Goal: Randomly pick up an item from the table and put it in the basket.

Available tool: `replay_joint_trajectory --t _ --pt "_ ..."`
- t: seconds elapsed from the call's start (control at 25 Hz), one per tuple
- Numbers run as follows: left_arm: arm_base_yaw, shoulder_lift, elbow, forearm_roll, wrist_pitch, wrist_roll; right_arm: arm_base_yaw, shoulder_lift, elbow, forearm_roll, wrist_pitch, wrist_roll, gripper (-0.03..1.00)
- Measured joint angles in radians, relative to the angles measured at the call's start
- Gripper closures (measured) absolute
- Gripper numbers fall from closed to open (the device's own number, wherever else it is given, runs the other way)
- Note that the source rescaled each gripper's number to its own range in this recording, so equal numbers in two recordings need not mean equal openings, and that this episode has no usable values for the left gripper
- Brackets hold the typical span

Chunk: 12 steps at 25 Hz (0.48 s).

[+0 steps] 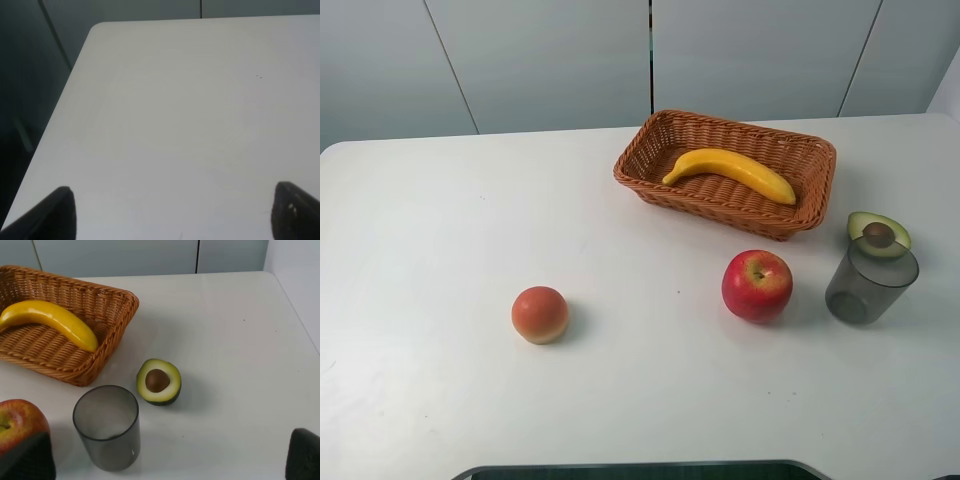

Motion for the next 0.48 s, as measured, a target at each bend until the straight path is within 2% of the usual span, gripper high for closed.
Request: replay_joint_trajectory --t 0.48 --pt "0.000 0.000 0.000 0.000 0.000 0.002 0.000 0.000 0.000 0.000 0.000 0.000 -0.03"
